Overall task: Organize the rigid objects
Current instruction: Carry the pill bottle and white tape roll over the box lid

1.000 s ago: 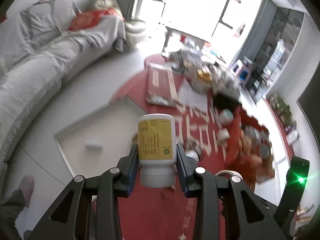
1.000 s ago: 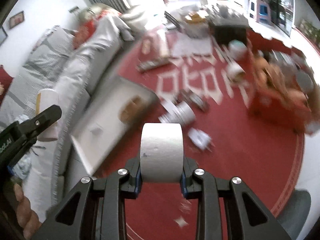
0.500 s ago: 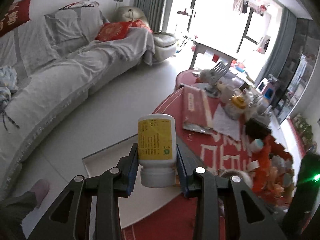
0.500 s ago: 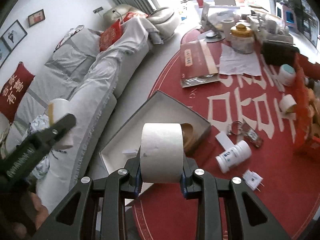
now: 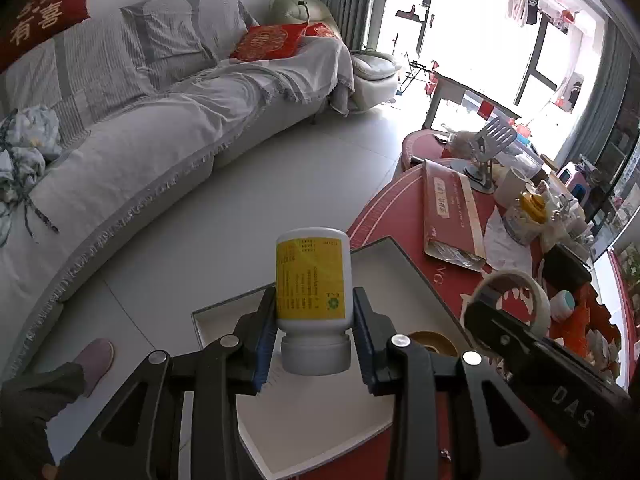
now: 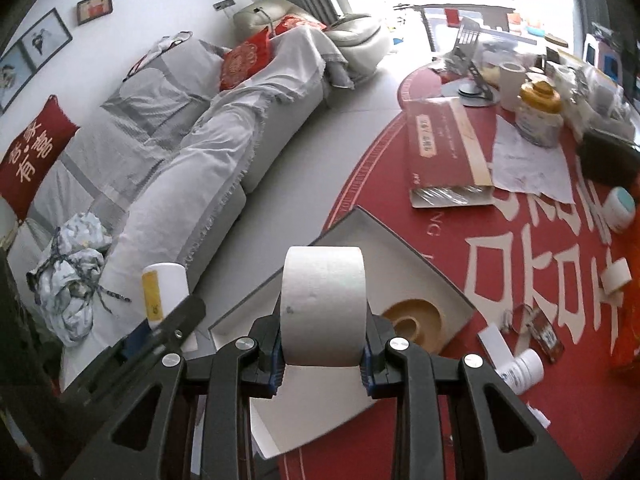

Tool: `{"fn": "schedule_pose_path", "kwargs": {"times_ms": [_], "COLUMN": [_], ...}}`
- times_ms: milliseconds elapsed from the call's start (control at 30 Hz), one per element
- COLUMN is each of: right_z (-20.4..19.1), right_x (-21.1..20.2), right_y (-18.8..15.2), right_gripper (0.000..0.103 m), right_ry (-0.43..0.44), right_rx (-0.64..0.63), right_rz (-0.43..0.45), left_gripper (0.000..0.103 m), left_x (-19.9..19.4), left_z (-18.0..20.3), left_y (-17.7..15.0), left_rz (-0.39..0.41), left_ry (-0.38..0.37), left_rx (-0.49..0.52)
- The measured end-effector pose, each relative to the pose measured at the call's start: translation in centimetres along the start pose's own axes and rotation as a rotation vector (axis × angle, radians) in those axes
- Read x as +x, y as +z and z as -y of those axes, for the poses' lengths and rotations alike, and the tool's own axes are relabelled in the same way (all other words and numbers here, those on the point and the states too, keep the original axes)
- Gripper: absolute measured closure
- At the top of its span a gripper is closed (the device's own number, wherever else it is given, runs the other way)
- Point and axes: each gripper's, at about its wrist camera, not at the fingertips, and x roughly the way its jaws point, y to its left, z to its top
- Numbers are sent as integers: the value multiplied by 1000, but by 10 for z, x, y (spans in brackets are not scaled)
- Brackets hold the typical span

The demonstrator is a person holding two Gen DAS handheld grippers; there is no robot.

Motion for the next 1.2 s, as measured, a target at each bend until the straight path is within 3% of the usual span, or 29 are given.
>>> {"fn": "schedule_pose_path", "kwargs": {"times_ms": [200,600,1200], "right_z": [0,16,3], "right_x": [17,65,86], "right_y": [-4,-27,-42], "right_gripper": [73,73,72], "right_ry": [-23,-144,-210], "right_rx": [-3,-68,-179], "right_rz": [-39,-183,-210], "left_gripper": [65,65,65], "left_x": [19,72,94], "left_z": [-5,-4,-15], "left_y": [-7,-36,-51], "left_rz": [-22,-142,-186], "left_ry": [35,81,111], "left_rx": [6,55,74]}}
